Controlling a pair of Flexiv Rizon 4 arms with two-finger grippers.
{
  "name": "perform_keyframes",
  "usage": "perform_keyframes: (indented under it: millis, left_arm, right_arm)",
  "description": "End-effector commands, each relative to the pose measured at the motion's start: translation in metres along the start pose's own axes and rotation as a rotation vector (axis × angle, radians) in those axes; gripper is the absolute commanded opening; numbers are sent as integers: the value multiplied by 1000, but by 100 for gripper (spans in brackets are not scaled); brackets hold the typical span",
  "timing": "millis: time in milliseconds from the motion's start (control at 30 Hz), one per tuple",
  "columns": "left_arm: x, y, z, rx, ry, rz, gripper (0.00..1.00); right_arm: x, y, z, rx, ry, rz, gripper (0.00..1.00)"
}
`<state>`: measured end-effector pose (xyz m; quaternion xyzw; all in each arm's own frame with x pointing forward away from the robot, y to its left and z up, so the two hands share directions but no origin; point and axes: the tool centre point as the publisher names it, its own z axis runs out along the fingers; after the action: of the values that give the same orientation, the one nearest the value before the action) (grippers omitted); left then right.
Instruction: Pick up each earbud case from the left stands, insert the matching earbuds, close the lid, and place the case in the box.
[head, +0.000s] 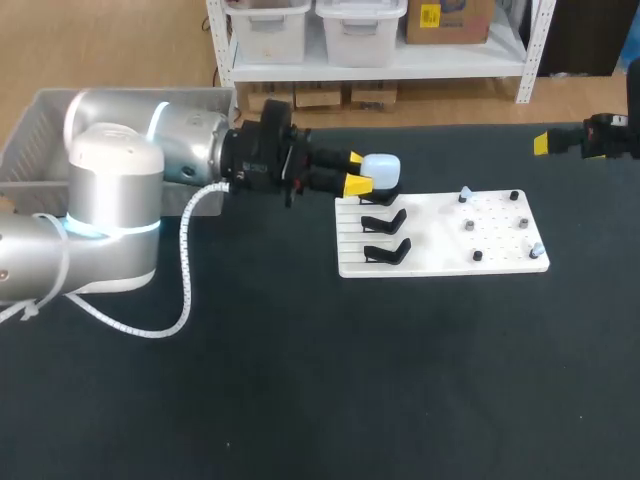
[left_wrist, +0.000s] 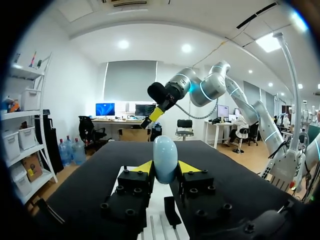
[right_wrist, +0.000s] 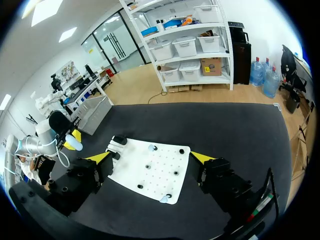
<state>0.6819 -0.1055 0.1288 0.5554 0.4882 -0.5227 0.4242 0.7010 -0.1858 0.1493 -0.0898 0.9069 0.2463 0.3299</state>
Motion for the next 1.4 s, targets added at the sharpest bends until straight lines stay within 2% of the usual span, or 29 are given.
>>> perform_keyframes:
  millis: [33, 400, 567, 833, 1167, 1400]
  left_arm:
    - [2, -1, -1, -11, -14, 0, 0]
    - [2, 0, -2, -11, -23, 3, 0]
    - [2, 0, -2, -11, -23, 3, 0]
    - [2, 0, -2, -11, -23, 3, 0]
    - [2, 0, -2, -11, -23, 3, 0]
    - [2, 0, -2, -11, -23, 3, 0]
  right_arm:
    - [0, 0, 0, 1, 0, 0, 100]
    - [0, 0, 0, 1, 0, 0, 100]
    - [5, 37, -9, -15, 20, -142, 100]
    - [18, 86, -14, -74, 66, -259, 100]
    - [31, 140, 5, -134, 137, -354, 100]
    - [36, 166, 26, -155, 163, -381, 100]
